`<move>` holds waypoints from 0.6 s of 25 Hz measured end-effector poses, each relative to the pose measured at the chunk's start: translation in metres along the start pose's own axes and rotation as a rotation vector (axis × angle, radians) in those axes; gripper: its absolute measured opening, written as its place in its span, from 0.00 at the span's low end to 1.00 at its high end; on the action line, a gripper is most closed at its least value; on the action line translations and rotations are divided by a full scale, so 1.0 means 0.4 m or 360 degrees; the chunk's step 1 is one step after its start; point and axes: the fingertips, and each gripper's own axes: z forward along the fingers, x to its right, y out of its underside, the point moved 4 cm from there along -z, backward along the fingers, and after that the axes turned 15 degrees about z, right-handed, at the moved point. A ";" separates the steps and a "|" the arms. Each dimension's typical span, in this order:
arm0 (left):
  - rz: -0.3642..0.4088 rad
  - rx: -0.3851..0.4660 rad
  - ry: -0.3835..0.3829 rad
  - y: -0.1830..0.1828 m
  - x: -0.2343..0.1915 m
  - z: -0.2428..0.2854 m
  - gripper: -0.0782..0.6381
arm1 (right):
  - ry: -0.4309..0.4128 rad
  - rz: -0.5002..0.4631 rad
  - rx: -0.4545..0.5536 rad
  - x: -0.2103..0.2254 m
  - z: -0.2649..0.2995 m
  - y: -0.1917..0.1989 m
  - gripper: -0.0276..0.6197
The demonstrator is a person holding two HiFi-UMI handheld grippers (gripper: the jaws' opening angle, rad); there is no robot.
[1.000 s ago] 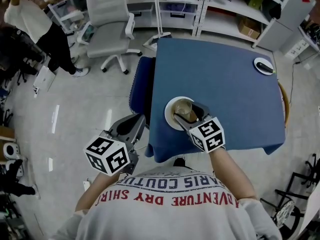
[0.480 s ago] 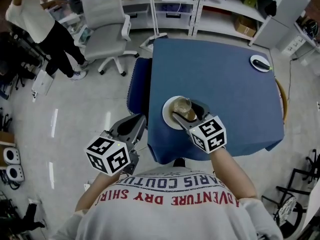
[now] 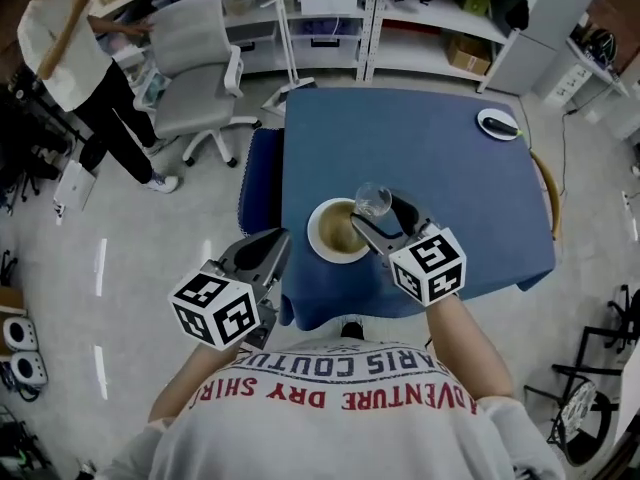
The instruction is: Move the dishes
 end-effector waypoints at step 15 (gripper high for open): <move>0.0057 -0.0055 0.0232 0.001 0.091 0.142 0.15 | 0.0370 0.0145 0.0037 0.188 -0.172 0.074 0.47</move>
